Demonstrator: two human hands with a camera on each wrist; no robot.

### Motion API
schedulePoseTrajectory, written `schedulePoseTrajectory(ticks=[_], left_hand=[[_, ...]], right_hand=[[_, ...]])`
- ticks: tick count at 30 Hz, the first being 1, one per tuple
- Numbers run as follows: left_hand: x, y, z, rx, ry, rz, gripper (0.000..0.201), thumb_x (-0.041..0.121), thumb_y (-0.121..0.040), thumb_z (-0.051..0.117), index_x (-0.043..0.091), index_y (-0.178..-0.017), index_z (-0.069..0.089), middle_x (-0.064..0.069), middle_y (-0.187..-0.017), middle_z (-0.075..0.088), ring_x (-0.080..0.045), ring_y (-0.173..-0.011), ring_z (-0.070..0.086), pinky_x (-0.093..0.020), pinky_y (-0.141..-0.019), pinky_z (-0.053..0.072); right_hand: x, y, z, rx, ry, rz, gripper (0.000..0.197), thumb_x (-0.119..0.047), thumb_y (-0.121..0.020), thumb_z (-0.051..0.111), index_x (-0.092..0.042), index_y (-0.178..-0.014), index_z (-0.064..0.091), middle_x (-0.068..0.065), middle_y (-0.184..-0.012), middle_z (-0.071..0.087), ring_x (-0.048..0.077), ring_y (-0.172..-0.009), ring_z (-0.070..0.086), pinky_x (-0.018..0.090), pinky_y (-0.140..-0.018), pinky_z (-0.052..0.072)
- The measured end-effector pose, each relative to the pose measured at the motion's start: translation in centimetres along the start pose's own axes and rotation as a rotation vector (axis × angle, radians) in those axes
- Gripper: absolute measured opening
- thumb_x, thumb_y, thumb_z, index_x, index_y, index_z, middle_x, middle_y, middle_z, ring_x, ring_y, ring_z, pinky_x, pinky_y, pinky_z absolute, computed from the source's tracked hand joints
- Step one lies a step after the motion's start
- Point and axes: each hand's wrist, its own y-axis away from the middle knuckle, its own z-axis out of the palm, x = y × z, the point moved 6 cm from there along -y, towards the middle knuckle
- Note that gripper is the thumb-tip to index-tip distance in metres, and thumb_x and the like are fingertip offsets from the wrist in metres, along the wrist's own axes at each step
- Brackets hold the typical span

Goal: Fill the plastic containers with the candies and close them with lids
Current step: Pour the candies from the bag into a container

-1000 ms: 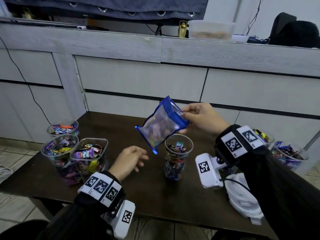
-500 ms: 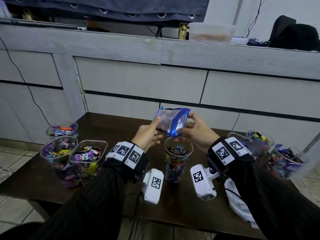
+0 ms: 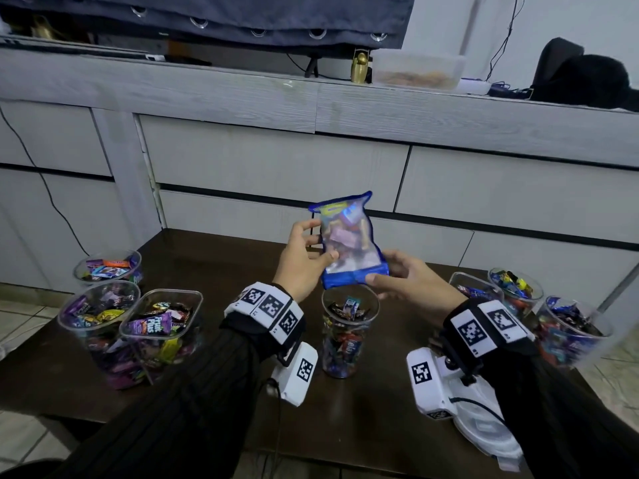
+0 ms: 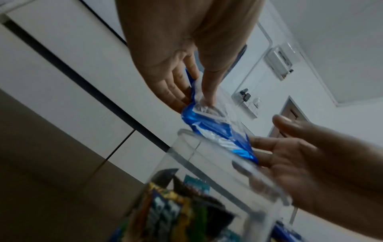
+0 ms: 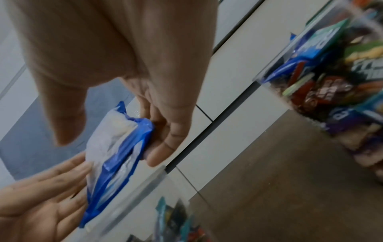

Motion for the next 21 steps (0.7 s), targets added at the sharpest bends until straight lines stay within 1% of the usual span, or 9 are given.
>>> schedulePoseTrajectory(ticks=[3, 4, 6, 8, 11, 14, 17, 19, 21], left_hand=[[0.2, 0.5, 0.8, -0.062, -0.060, 0.093, 0.053, 0.000, -0.089, 0.065, 0.034, -0.123, 0.042, -0.001, -0.120, 0.061, -0.020, -0.103, 0.066, -0.046, -0.091, 0.055], [0.2, 0.7, 1.0, -0.072, -0.068, 0.119, 0.055, -0.001, -0.089, 0.065, 0.037, -0.122, 0.043, 0.003, -0.119, 0.061, -0.017, -0.103, 0.066, -0.044, -0.090, 0.056], [0.1, 1.2, 1.3, -0.075, -0.081, 0.155, 0.057, 0.000, -0.089, 0.065, 0.040, -0.123, 0.043, 0.010, -0.116, 0.060, -0.011, -0.102, 0.066, -0.039, -0.088, 0.057], [-0.1, 1.6, 1.6, -0.068, -0.080, 0.175, 0.057, 0.001, -0.089, 0.065, 0.039, -0.126, 0.044, 0.009, -0.118, 0.060, -0.010, -0.103, 0.065, -0.037, -0.089, 0.057], [-0.6, 2.1, 1.7, -0.060, -0.056, 0.191, 0.057, 0.001, -0.090, 0.064, 0.032, -0.134, 0.044, 0.001, -0.129, 0.058, -0.014, -0.106, 0.064, -0.035, -0.092, 0.055], [-0.8, 2.3, 1.4, -0.060, -0.029, 0.214, 0.058, -0.001, -0.090, 0.063, 0.032, -0.133, 0.044, 0.000, -0.130, 0.058, -0.010, -0.107, 0.064, -0.030, -0.092, 0.055], [-0.5, 2.2, 0.9, -0.061, -0.008, 0.255, 0.058, -0.002, -0.089, 0.064, 0.037, -0.127, 0.045, 0.003, -0.126, 0.060, -0.006, -0.104, 0.065, -0.025, -0.089, 0.055], [-0.5, 2.2, 0.7, -0.063, -0.011, 0.274, 0.058, -0.001, -0.089, 0.065, 0.040, -0.125, 0.046, 0.002, -0.127, 0.061, -0.006, -0.104, 0.066, -0.026, -0.088, 0.056], [-0.7, 2.3, 0.6, -0.077, -0.018, 0.275, 0.058, 0.001, -0.089, 0.065, 0.044, -0.123, 0.045, 0.001, -0.127, 0.062, -0.004, -0.104, 0.065, -0.026, -0.089, 0.056]], right_hand=[[0.6, 0.2, -0.4, 0.055, 0.076, -0.044, 0.036, -0.008, -0.093, 0.056, -0.005, -0.128, 0.047, 0.015, -0.116, 0.065, 0.019, -0.091, 0.065, 0.031, -0.070, 0.054], [0.8, 0.2, -0.5, 0.069, 0.156, -0.055, 0.036, -0.009, -0.094, 0.055, -0.005, -0.129, 0.046, 0.015, -0.118, 0.064, 0.020, -0.095, 0.065, 0.032, -0.073, 0.054], [1.2, 0.4, -0.4, 0.089, 0.312, -0.076, 0.038, -0.015, -0.095, 0.054, -0.009, -0.131, 0.044, 0.011, -0.122, 0.062, 0.020, -0.107, 0.062, 0.036, -0.088, 0.053], [1.2, 0.8, -0.2, 0.114, 0.400, -0.122, 0.037, -0.017, -0.096, 0.054, -0.013, -0.131, 0.043, 0.006, -0.122, 0.062, 0.016, -0.112, 0.059, 0.030, -0.093, 0.049], [1.0, 1.2, 0.3, 0.145, 0.470, -0.179, 0.036, -0.017, -0.095, 0.054, -0.016, -0.129, 0.044, 0.001, -0.118, 0.062, 0.011, -0.108, 0.059, 0.018, -0.087, 0.047], [0.6, 1.4, 0.5, 0.166, 0.531, -0.217, 0.032, -0.018, -0.094, 0.057, -0.019, -0.124, 0.045, -0.007, -0.107, 0.060, 0.001, -0.095, 0.056, -0.002, -0.071, 0.039], [-0.2, 1.5, 0.4, 0.182, 0.557, -0.262, 0.026, -0.017, -0.093, 0.059, -0.026, -0.112, 0.043, -0.010, -0.094, 0.059, -0.008, -0.078, 0.053, -0.004, -0.063, 0.037], [-0.3, 1.6, 0.4, 0.173, 0.577, -0.263, 0.026, -0.018, -0.092, 0.059, -0.026, -0.111, 0.043, -0.009, -0.094, 0.059, -0.002, -0.080, 0.054, -0.003, -0.064, 0.038], [-0.2, 1.6, 0.5, 0.160, 0.588, -0.242, 0.030, -0.019, -0.093, 0.059, -0.021, -0.119, 0.046, -0.009, -0.099, 0.057, 0.002, -0.089, 0.053, -0.003, -0.065, 0.038]])
